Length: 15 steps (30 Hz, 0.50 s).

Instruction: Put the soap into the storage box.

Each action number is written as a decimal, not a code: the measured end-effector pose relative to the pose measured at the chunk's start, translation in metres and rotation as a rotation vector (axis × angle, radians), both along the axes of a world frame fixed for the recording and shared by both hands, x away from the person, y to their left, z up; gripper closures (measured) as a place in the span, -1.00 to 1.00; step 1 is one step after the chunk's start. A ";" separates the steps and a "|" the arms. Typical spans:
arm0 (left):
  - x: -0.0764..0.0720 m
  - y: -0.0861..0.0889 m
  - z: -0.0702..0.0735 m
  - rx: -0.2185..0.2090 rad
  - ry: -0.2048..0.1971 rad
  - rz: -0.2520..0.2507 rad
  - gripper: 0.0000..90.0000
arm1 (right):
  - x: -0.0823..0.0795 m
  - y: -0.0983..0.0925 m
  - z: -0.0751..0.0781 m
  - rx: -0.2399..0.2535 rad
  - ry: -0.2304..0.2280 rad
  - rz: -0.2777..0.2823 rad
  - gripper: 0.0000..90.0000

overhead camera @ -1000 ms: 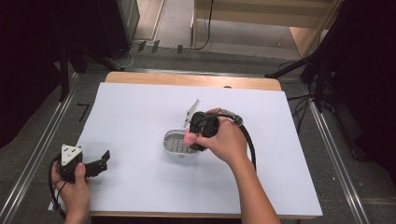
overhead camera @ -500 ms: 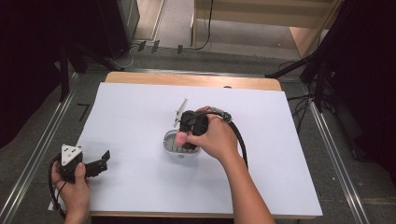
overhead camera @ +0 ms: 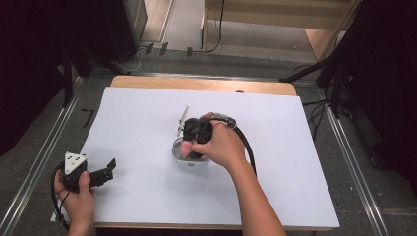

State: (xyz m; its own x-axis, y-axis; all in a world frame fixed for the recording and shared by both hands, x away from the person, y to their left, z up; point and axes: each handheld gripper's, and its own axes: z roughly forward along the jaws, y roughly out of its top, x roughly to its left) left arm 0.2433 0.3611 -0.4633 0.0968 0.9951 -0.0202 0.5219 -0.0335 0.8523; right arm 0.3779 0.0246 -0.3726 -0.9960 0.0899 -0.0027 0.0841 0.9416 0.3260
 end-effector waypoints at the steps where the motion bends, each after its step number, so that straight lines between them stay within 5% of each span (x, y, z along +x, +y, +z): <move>1: 0.000 0.000 0.000 0.000 0.000 0.000 -1.00 | 0.000 0.001 0.000 -0.006 -0.003 0.003 -0.14; 15: 0.000 0.000 0.000 -0.002 0.002 0.001 -1.00 | 0.004 0.009 -0.012 -0.039 -0.003 0.017 -0.14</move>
